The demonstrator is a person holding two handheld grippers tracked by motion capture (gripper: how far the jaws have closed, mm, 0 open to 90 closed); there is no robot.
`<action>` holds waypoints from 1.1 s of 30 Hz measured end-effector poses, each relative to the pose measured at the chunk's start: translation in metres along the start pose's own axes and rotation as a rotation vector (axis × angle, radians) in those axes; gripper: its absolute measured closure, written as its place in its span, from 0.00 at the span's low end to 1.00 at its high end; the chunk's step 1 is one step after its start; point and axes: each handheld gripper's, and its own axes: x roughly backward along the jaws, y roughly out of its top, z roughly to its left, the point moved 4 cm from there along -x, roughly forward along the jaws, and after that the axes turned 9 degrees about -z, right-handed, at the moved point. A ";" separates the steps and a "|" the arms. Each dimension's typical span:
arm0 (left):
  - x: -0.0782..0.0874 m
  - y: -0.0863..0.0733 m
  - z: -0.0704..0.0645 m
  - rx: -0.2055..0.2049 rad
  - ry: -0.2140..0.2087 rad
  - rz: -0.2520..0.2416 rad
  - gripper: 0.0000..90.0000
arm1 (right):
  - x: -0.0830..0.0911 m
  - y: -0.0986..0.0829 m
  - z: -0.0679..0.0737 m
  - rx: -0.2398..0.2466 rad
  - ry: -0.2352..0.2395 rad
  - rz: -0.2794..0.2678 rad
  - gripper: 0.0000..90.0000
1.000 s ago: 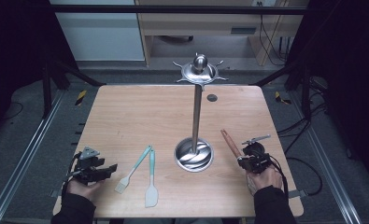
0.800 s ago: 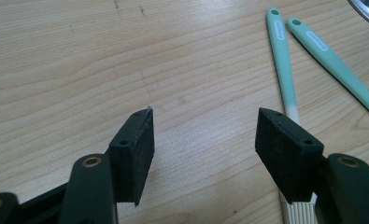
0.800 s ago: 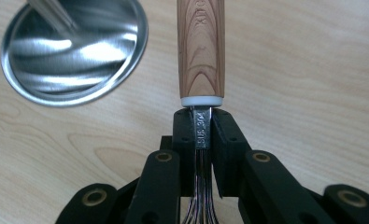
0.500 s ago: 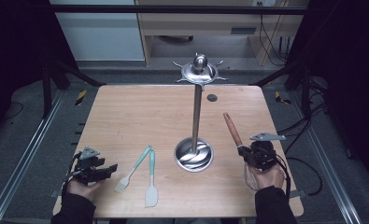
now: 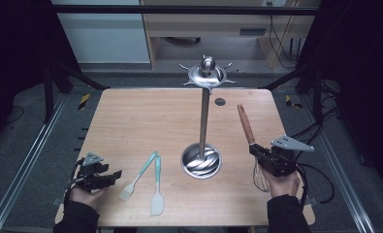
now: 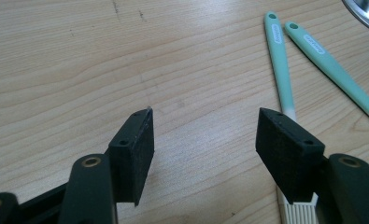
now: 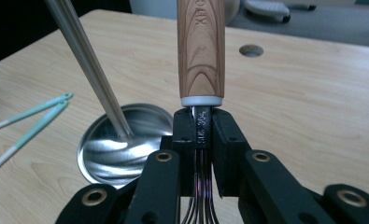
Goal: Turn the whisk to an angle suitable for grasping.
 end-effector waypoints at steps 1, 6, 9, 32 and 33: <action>0.000 0.000 0.000 -0.001 0.001 -0.002 0.41 | 0.001 0.001 0.001 0.001 0.002 -0.013 0.90; 0.001 0.001 0.000 -0.004 0.001 -0.006 0.41 | 0.005 0.006 0.004 -0.003 0.020 -0.054 0.90; 0.001 0.001 0.000 -0.002 0.001 -0.007 0.41 | 0.009 0.011 0.006 -0.004 0.036 -0.086 0.90; -0.001 0.000 -0.001 -0.001 -0.002 -0.005 0.40 | 0.041 0.051 0.032 0.017 0.141 -0.315 0.90; -0.001 0.000 0.000 -0.002 -0.001 -0.005 0.40 | 0.042 0.054 0.033 0.018 0.147 -0.330 0.90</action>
